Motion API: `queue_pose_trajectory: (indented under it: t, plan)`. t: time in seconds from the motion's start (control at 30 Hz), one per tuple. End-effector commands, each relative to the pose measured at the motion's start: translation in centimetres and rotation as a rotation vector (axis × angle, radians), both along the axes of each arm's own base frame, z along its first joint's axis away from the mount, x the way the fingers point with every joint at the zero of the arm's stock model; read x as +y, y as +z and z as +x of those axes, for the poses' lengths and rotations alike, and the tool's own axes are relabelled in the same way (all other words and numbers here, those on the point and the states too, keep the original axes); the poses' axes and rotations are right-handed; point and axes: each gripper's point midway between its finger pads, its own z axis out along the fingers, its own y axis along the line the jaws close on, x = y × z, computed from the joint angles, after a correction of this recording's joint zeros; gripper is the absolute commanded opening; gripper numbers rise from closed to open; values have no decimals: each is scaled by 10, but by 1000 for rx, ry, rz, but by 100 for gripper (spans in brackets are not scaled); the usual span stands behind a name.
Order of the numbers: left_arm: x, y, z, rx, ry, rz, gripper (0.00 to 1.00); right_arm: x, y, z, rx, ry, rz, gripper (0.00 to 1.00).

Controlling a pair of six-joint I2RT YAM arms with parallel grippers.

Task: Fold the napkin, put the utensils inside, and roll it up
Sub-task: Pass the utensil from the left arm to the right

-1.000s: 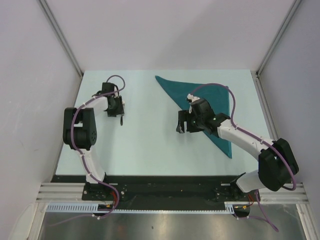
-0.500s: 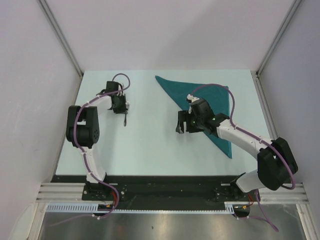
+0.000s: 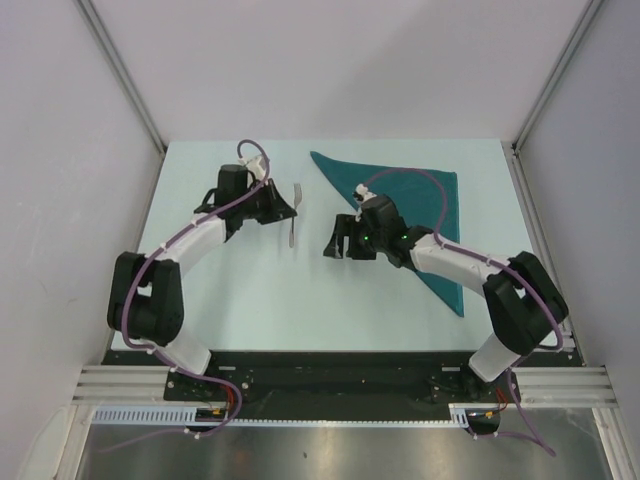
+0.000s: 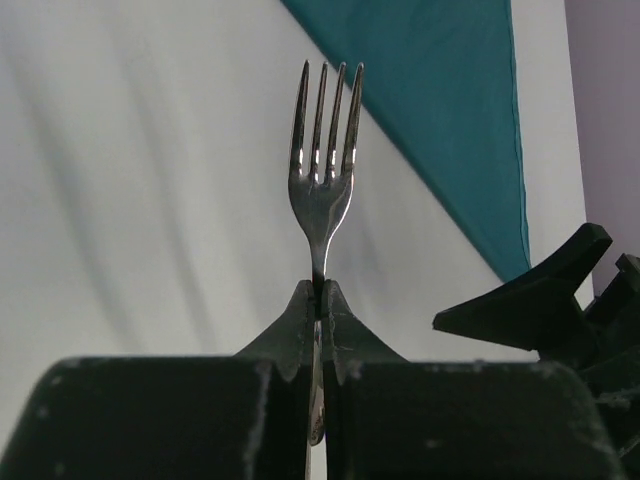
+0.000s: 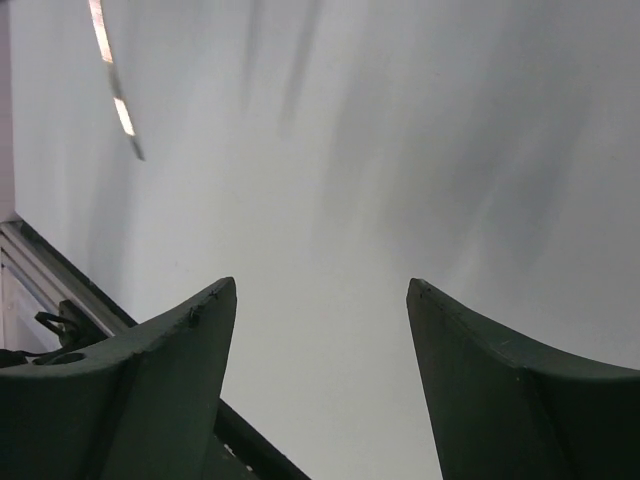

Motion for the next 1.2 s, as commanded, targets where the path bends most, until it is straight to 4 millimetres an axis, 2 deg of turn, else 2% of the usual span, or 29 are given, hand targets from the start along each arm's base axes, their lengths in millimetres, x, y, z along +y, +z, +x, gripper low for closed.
queue_pose_trajectory:
  t: [0.0,0.03,0.13,0.17,0.37,0.4,0.43,0.5,0.6,0.63,0.7,0.73,0.8,0.83,0.87,0.9,0.93,1.0,1.03,1.13,1.17]
  plan:
    - [-17,0,-14,46,11,-111,0,52,44,16,-110,29,149,73]
    - [-19,2,-16,42,10,-111,0,60,40,13,-105,44,154,73]
    - [-24,8,-19,15,17,-130,0,77,47,13,-135,75,175,72]
    - [-24,14,-19,-5,21,-142,0,80,41,14,-133,80,161,72]
    - [-28,18,-26,-7,33,-181,0,95,36,19,-204,123,97,68]
    - [-29,18,-27,-1,33,-188,0,94,27,19,-191,128,62,67]
    - [-29,18,-27,-2,34,-191,0,96,29,22,-207,133,48,65]
    - [-30,20,-29,-6,35,-197,0,97,20,22,-190,136,24,62]
    - [-30,23,-29,-16,36,-196,0,98,20,20,-187,143,36,52]
    - [-31,23,-30,-15,34,-196,0,99,20,19,-185,143,44,42]
    - [-32,24,-31,-16,26,-201,0,99,20,20,-179,141,59,32]
    - [-32,23,-31,-18,23,-200,0,99,18,20,-173,141,59,19]
    - [-34,25,-31,-21,14,-203,0,93,13,20,-134,130,73,7]
    - [-34,24,-32,-18,11,-202,6,91,15,21,-127,131,89,0]
    - [-34,26,-32,-25,3,-201,15,89,18,23,-126,131,118,0]
    - [-35,31,-30,-38,-1,-200,36,85,16,18,-98,146,140,0]
    - [-34,31,-32,-31,-1,-192,47,74,16,25,-91,132,151,0]
    - [-31,45,-28,-73,-9,-176,63,63,28,23,-94,195,183,0]
    - [-29,47,-28,-77,-4,-167,72,46,31,35,-91,183,182,0]
    - [-16,68,-24,-126,12,-177,78,12,31,30,-33,263,169,0]
    - [-8,72,-20,-135,31,-184,79,-17,25,37,23,229,152,0]
